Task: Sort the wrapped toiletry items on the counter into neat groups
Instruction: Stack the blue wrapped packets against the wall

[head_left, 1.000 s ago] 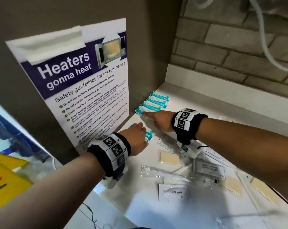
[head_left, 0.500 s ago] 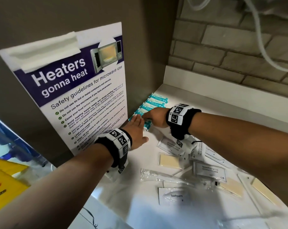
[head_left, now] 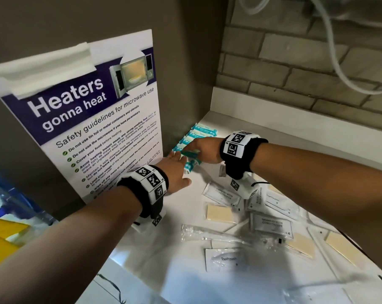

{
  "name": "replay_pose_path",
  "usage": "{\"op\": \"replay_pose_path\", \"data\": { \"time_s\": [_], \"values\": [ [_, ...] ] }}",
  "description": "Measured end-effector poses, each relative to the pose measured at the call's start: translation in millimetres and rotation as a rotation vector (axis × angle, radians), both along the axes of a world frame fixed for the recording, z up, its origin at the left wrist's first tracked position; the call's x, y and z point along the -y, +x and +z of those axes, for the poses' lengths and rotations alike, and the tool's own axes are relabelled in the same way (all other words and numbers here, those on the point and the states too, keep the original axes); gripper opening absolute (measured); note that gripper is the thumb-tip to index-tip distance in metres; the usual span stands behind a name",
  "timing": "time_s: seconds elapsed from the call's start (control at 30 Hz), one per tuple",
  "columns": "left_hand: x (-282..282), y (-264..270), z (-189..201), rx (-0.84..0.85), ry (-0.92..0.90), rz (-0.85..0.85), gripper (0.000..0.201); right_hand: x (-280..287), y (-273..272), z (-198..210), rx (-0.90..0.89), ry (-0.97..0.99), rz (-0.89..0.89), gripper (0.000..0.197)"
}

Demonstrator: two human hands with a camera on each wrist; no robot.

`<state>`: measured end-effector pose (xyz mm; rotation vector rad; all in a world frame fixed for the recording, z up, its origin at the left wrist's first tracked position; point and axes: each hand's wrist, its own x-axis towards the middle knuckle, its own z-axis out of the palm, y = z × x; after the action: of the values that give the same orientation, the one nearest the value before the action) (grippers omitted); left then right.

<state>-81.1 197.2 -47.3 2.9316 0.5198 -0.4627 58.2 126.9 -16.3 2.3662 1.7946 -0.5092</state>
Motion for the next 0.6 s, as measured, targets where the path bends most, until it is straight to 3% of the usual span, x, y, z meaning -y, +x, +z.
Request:
{"op": "replay_pose_path", "data": {
  "time_s": [0.17, 0.23, 0.3, 0.33, 0.4, 0.43, 0.47, 0.5, 0.6],
  "values": [
    [27, 10, 19, 0.213, -0.138, -0.092, 0.053, 61, 8, 27, 0.05, 0.032, -0.053, 0.043],
    [43, 18, 21, 0.159, -0.247, -0.147, 0.043, 89, 14, 24, 0.142, -0.064, -0.01, 0.038],
    [57, 25, 18, 0.072, -0.234, -0.214, 0.042, 116, 20, 15, 0.243, -0.211, 0.09, 0.024],
    [62, 28, 16, 0.044, -0.178, -0.241, 0.043, 126, 17, 9, 0.155, -0.234, 0.127, 0.014],
    [67, 32, 14, 0.033, -0.088, -0.278, 0.045, 139, 17, -4, -0.193, -0.122, 0.031, 0.012],
    [69, 36, 13, 0.035, -0.077, -0.286, 0.045, 147, 18, -10, -0.042, -0.202, 0.136, 0.01],
    [68, 38, 13, 0.031, -0.08, -0.279, 0.045, 152, 19, -15, 0.207, -0.244, 0.205, 0.02],
    [67, 41, 13, 0.026, -0.084, -0.277, 0.043, 154, 19, -17, 0.308, -0.235, 0.165, 0.03],
    [65, 48, 18, 0.024, -0.093, -0.295, 0.032, 159, 12, -12, 0.278, -0.211, 0.001, 0.043]
  ]
}}
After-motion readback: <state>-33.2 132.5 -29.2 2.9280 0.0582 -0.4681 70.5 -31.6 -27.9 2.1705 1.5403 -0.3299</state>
